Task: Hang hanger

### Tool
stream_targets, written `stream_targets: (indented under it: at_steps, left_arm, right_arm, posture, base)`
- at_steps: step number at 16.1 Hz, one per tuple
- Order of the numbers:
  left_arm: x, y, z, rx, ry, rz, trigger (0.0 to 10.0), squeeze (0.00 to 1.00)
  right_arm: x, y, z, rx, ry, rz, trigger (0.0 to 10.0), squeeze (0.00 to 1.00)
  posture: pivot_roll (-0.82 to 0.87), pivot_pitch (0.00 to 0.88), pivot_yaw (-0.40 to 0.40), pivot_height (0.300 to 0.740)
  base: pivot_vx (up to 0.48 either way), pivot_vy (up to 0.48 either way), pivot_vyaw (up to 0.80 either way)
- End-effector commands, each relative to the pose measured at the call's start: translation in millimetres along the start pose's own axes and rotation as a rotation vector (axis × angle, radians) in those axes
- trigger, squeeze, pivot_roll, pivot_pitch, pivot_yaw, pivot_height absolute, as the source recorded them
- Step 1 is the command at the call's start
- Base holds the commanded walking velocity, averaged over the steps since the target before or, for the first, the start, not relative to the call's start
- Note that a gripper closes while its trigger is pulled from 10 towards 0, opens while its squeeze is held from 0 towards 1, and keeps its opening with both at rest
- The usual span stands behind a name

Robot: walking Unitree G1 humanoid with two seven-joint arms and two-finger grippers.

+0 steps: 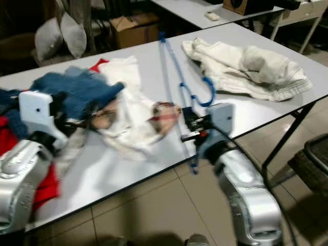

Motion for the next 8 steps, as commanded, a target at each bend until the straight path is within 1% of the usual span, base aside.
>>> stream_targets:
  at_steps: [1, 3, 4, 5, 6, 7, 8]
  left_arm:
    - [1.6, 1.7, 3.5, 0.018, -0.009, 0.013, 10.0, 0.00]
    - [4.5, 2.5, 1.5, 0.106, 0.006, -0.022, 10.0, 0.00]
    - [9.0, 8.5, -1.4, 0.186, 0.034, -0.005, 10.0, 0.00]
    - [12.8, 15.1, -2.8, 0.245, 0.055, 0.027, 10.0, 0.00]
    - [16.2, 20.9, -5.7, 0.284, 0.086, 0.055, 10.0, 0.00]
    - [20.6, 29.7, -11.2, 0.324, 0.134, 0.110, 10.0, 0.00]
    - [22.3, 31.3, -13.7, 0.325, 0.155, 0.118, 10.0, 0.00]
  right_arm:
    - [-0.3, -2.8, 7.1, -0.024, -0.029, -0.012, 10.0, 0.00]
    - [-0.9, -4.4, 8.2, -0.026, -0.041, -0.017, 10.0, 0.00]
    - [-1.2, -4.9, 8.2, -0.030, -0.042, -0.015, 10.0, 0.00]
    - [-1.2, -5.1, 8.1, -0.029, -0.041, -0.014, 10.0, 0.00]
    - [-1.4, -5.5, 8.1, -0.030, -0.041, -0.016, 10.0, 0.00]
    - [-1.6, -6.3, 7.9, -0.032, -0.040, -0.019, 10.0, 0.00]
    - [-1.7, -7.0, 7.6, -0.034, -0.037, -0.021, 10.0, 0.00]
  posture:
    - [-0.10, 0.062, 0.095, 0.740]
    - [-0.10, 0.062, 0.095, 0.740]
    - [-0.11, 0.062, 0.094, 0.740]
    - [-0.11, 0.062, 0.094, 0.740]
    - [-0.11, 0.061, 0.093, 0.740]
    - [-0.11, 0.060, 0.095, 0.740]
    - [-0.12, 0.058, 0.095, 0.740]
  base:
    - [0.000, 0.000, 0.00]
    - [0.000, 0.000, 0.00]
    - [0.000, 0.000, 0.00]
    - [0.000, 0.000, 0.00]
    - [0.000, 0.000, 0.00]
    - [0.000, 0.000, 0.00]
    - [0.000, 0.000, 0.00]
Point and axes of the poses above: a point about 5 cm out from each wrist's last joint towards the gripper, its own x axis pointing out of the wrist towards the gripper, its own z axis along the axis of the wrist's last joint, y = z × x, the point moved 1 cm from there along x, pointing out of the wrist towards the gripper, and after that the axes turned 6 degrees about x, right-handed, at the moved point
